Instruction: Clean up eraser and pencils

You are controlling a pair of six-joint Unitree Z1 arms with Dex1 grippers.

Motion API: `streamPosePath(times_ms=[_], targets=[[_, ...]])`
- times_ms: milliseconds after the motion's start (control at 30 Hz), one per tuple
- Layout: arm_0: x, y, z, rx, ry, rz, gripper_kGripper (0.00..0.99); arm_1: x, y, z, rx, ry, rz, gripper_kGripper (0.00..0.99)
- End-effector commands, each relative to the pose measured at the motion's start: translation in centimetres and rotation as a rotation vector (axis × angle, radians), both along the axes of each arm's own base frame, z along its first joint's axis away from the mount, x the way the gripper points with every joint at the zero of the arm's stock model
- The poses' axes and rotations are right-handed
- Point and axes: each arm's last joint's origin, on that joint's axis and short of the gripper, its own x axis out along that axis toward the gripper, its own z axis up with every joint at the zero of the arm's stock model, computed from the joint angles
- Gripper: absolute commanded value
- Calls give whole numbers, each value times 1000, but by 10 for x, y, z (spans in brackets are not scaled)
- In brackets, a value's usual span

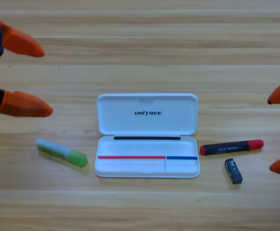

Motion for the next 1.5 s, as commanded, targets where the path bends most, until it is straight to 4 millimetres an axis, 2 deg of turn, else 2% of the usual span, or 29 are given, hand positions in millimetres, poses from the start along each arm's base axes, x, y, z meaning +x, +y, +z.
streamPosePath(times_ms=[33, 467, 667, 767, 900, 1000, 1200, 1367, 1500], targets=[[6, -10, -8, 41, 34, -32, 990, 1, 9, -8, -20, 29, 10, 988], [9, -12, -8, 75, 40, -52, 989, 3, 9, -14, -34, 63, -26, 988], [22, -21, 11, 170, 31, -136, 990, 22, 12, -19, -129, 90, -178, 990], [33, -18, 15, 259, -31, -154, 990, 25, 10, -24, -179, 106, -240, 990], [52, -10, 15, 357, -78, -207, 990, 58, 26, -31, -264, 218, -427, 986], [65, -8, 10, 410, -95, -249, 990, 79, 40, -47, -333, 273, -471, 985], [90, -10, -16, 514, -52, -371, 990, 115, 57, -102, -473, 412, -636, 990], [110, -16, -39, 566, -1, -455, 985, 128, 70, -139, -555, 484, -714, 986], [133, -28, -54, 605, 125, -502, 974, 137, 79, -162, -595, 535, -759, 959]])
